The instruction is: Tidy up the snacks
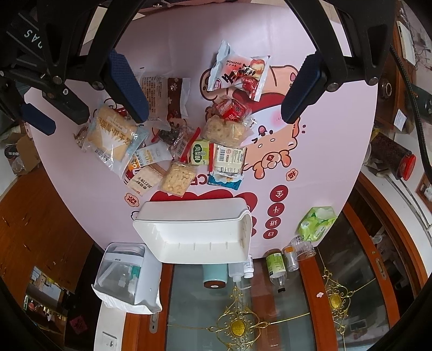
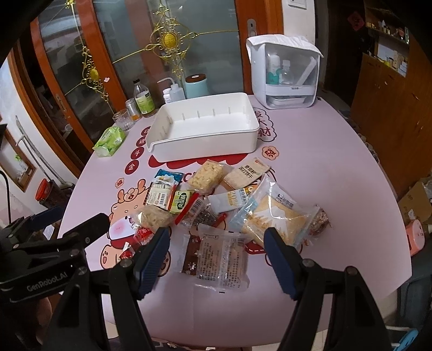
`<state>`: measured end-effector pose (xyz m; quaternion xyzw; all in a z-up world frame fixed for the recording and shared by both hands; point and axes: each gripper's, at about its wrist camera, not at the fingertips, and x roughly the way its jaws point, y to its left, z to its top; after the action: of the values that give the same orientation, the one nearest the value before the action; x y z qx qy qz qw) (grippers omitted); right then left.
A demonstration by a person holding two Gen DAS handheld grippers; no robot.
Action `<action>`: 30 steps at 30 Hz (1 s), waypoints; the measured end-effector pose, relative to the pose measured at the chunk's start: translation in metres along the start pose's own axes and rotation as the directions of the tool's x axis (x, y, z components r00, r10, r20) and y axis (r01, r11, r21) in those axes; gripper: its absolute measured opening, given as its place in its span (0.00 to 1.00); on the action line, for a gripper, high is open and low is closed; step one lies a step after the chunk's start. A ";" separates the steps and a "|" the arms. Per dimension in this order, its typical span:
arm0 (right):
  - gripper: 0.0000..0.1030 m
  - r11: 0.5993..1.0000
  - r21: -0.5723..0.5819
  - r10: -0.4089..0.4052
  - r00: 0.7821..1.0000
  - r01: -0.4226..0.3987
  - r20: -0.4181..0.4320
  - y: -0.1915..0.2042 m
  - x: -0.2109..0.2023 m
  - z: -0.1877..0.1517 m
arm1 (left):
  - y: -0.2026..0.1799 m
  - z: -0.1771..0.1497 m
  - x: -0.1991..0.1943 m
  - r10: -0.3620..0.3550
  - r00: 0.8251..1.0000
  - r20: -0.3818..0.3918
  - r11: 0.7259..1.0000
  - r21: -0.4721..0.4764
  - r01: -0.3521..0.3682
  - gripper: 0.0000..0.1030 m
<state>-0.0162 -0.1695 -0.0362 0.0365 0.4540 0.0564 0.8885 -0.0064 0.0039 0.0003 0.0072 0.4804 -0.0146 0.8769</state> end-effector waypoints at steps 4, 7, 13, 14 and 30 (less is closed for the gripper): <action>0.71 1.000 0.006 0.005 1.000 -0.005 -0.005 0.001 0.000 -0.002 | 0.001 0.000 0.000 0.004 1.000 0.001 1.000 -0.001 -0.004 0.95; 0.71 1.000 0.002 0.006 1.000 -0.006 -0.009 0.003 0.001 -0.002 | 0.002 -0.002 0.000 0.006 1.000 0.001 1.000 0.000 -0.006 0.95; 0.71 1.000 0.000 0.006 1.000 -0.006 -0.016 0.005 0.002 -0.003 | 0.006 -0.006 -0.002 0.008 1.000 0.002 1.000 -0.003 -0.008 0.95; 0.71 1.000 0.001 0.006 1.000 -0.006 -0.015 0.005 0.002 -0.003 | 0.006 -0.006 -0.003 0.008 1.000 0.001 1.000 -0.003 -0.007 0.95; 0.71 0.999 -0.031 0.023 0.999 -0.022 0.046 0.001 -0.007 0.015 | 0.015 0.006 -0.006 0.034 0.999 0.033 0.999 -0.015 -0.034 0.95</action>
<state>-0.0081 -0.1692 -0.0214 0.0292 0.4317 0.0725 0.8986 -0.0047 0.0188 0.0085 0.0089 0.4656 0.0034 0.8849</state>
